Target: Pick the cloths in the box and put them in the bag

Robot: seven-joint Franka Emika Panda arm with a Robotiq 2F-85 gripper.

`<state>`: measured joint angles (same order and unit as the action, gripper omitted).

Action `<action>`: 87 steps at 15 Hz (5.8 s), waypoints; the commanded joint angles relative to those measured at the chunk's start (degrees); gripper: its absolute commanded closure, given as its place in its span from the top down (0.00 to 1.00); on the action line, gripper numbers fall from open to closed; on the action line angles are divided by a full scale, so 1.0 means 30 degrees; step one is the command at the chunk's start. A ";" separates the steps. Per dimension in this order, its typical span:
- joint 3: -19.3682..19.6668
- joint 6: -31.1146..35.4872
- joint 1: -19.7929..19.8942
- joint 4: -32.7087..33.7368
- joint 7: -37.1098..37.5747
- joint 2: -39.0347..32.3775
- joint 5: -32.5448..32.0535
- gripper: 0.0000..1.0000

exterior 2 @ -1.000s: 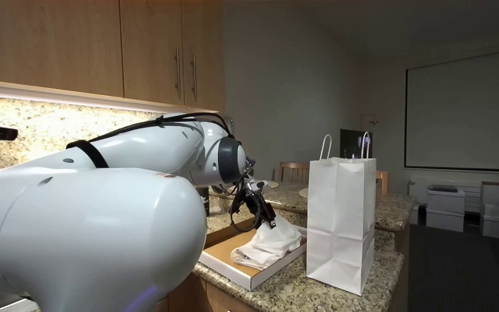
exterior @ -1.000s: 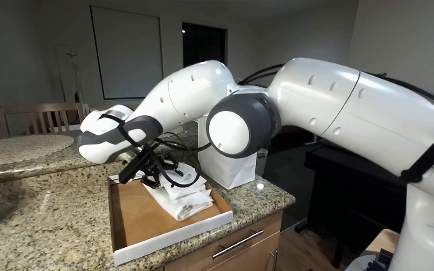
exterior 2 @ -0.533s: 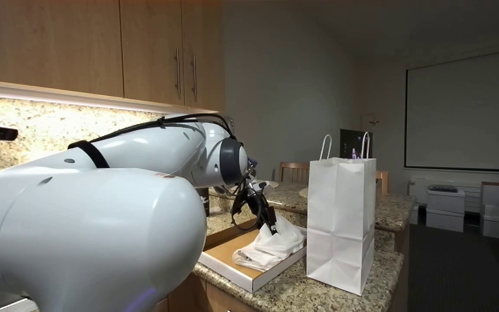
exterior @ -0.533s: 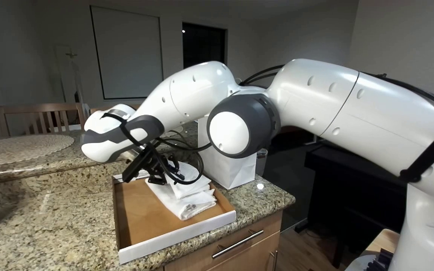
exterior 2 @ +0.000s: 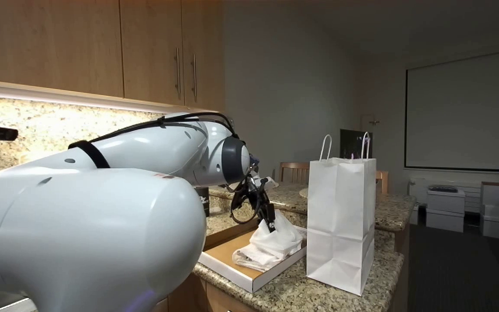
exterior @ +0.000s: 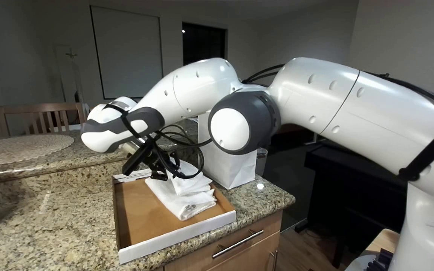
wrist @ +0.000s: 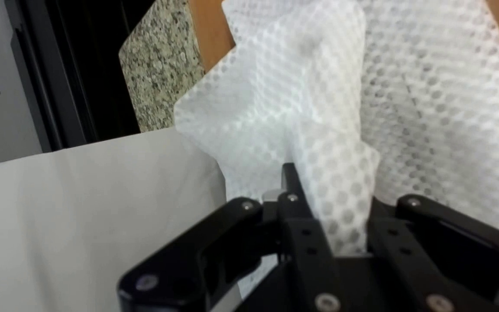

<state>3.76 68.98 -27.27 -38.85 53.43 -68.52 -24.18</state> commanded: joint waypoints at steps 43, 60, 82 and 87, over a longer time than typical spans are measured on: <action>-0.0450 0.5880 0.9272 -1.1034 -1.8613 1.8253 0.4642 0.08; 0.0550 0.8200 1.0347 -1.3480 -1.8249 2.1770 0.9058 0.08; 0.0396 0.8623 0.9736 -1.3692 -1.6027 2.0093 0.8597 0.94; -0.0032 0.8680 0.8747 -1.4918 -1.5637 2.1178 0.7491 1.00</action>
<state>4.75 93.55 1.11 -78.60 3.96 -8.95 1.41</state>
